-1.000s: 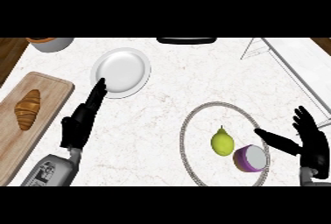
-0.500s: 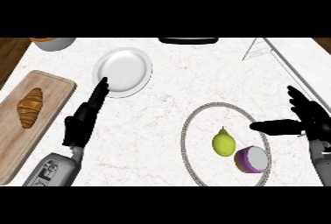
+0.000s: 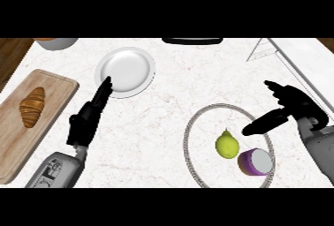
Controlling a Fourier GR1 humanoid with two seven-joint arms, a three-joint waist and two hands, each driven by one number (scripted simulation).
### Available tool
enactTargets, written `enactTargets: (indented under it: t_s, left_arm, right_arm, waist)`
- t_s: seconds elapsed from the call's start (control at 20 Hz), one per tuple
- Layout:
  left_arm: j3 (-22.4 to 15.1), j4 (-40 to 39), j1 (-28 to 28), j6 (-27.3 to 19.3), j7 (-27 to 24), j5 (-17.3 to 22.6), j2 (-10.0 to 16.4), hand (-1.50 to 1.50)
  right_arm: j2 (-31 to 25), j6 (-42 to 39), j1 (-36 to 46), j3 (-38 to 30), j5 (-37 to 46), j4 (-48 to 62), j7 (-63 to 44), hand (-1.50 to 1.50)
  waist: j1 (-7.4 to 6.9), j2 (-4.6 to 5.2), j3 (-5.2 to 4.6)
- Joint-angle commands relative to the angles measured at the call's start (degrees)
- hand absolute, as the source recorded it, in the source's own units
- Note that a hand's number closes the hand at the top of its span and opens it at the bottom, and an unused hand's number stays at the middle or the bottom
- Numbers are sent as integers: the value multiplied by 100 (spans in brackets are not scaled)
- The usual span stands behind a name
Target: Pick the pear from the placemat and place it in the tiered shelf
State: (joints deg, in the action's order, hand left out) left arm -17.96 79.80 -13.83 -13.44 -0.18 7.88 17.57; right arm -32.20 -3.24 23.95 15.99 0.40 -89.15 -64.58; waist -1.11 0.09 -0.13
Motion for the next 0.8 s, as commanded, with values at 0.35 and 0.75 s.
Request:
enactTargets:
  t_s: [0.35, 0.75]
  left_arm:
    - [334, -265, 117, 231, -356, -60, 30, 0]
    - [311, -66, 3, 219, 67, -154, -162, 0]
  right_arm:
    - [639, -167, 960, 582, 207, 585, -1318, -150]
    - [671, -188, 903, 660, 518, 463, -1485, -150]
  waist:
    - [55, -7, 6]
    - [114, -18, 7]
